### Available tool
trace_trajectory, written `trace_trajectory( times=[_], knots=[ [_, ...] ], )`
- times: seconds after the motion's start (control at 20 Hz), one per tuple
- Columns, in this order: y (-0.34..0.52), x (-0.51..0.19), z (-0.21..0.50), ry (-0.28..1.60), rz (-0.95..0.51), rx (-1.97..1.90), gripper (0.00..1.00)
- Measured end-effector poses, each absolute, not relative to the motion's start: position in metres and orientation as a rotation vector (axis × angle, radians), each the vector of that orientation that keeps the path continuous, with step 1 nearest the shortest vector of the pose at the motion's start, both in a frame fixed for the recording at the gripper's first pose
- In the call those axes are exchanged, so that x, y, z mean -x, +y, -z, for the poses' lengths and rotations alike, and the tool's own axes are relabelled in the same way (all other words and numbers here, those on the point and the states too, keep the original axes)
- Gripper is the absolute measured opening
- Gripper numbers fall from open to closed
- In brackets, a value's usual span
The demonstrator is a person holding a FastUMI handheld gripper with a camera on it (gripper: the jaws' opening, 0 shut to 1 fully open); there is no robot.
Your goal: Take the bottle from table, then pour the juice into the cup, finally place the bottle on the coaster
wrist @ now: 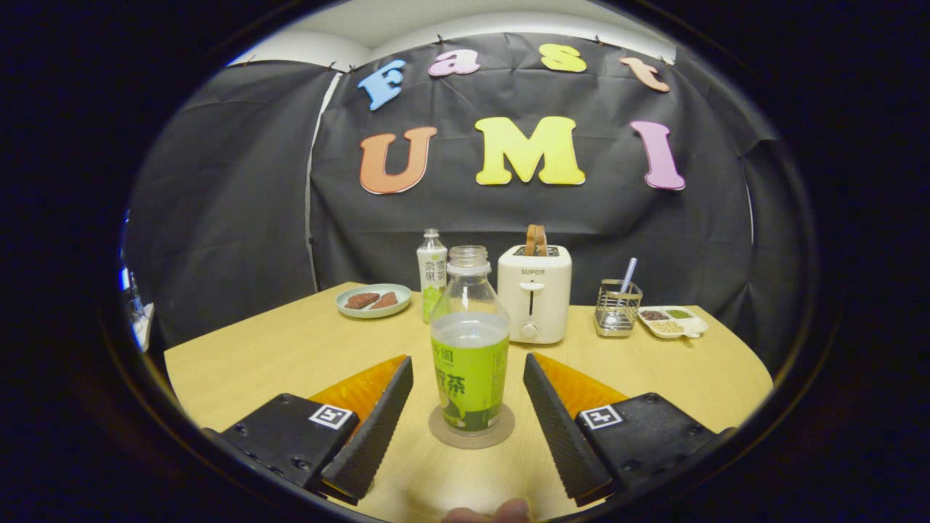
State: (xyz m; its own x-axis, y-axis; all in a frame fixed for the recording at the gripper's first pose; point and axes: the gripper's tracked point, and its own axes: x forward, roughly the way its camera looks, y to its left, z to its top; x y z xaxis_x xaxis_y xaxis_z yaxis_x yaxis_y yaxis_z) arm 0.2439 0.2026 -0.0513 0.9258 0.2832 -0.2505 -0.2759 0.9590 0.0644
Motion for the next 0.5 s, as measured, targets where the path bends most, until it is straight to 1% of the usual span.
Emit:
trace_trajectory(
  times=[0.1,0.25,0.3,0.5],
  knots=[
    [0.194,-0.209,0.044,0.246,-0.268,-0.038,0.98],
    [0.164,-0.156,0.039,0.243,-0.159,-0.033,0.98],
    [0.160,-0.132,0.039,0.245,-0.150,-0.040,1.00],
    [0.131,-0.054,0.031,0.211,-0.123,-0.055,1.00]
  ],
)
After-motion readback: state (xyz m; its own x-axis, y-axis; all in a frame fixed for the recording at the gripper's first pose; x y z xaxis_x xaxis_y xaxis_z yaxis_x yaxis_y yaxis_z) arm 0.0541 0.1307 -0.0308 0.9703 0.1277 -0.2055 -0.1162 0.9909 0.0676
